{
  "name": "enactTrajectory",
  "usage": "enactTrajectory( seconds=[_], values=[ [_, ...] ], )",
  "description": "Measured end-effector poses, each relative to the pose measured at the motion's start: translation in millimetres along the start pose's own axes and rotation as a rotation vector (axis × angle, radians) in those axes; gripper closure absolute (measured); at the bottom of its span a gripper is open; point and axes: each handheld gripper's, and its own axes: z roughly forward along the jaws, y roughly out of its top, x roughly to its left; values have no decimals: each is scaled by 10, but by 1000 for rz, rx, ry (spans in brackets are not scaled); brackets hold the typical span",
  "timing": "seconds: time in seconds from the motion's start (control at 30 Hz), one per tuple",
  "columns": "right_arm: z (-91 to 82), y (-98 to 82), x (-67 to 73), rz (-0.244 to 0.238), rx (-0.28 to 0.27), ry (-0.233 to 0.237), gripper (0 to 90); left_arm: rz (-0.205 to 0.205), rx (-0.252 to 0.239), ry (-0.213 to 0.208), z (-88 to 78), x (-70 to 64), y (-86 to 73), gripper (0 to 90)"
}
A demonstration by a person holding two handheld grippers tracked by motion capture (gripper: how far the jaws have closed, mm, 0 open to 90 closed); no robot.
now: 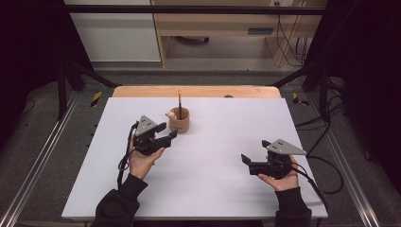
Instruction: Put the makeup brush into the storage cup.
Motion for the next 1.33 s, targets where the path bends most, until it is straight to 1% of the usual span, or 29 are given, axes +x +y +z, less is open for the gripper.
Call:
enactTrajectory(
  seconds=[0.13, 0.2, 0.27, 0.3, 0.37, 0.47, 0.53, 0.6, 0.63, 0.7, 0.73, 0.8, 0.87, 0.93, 1.1, 1.33],
  values=[
    [2, -1, 1, 0, 1, -1, 69, -4, 10, -1, -107, 1, -78, 385],
    [2, -1, 2, 0, 1, -2, 69, -18, 15, -8, -158, 13, -125, 362],
    [1, -1, 1, 0, 2, -3, 68, -21, 18, -7, -180, 17, -151, 339],
    [0, -1, 0, -2, 2, -3, 68, -20, 24, 2, -222, 24, -207, 328],
    [-4, -1, -2, -3, 1, -4, 67, -22, 28, 1, -243, 31, -232, 304],
    [-4, -1, -2, -2, 1, -6, 67, -38, 29, -1, -318, 48, -305, 293],
    [-4, -3, -2, -3, 6, -8, 65, -38, 28, 18, -390, 66, -366, 267],
    [-2, -5, -2, -6, 9, -11, 62, -41, 25, 21, -414, 75, -387, 241],
    [-3, -6, -3, -7, 9, -13, 61, -49, 22, 28, -458, 91, -433, 227],
    [-4, -8, -7, -8, 11, -16, 60, -52, 19, 31, -476, 99, -457, 203],
    [-4, -8, -7, -8, 11, -16, 60, -52, 22, 39, -493, 107, -479, 203],
    [-5, -10, -10, -10, 12, -19, 60, -55, 34, 48, -520, 127, -510, 178],
    [-5, -13, -8, -11, 13, -20, 60, -65, 36, 55, -550, 146, -545, 164],
    [-9, -30, -24, -2, 10, -20, 62, -72, 49, 61, -587, 182, -592, 138],
    [-14, -65, -62, 10, 10, -28, 62, -91, 51, 67, -634, 232, -649, 126],
    [-15, -86, -72, 7, 14, -34, 62, -94, 50, 74, -678, 292, -692, 116]
  ],
)
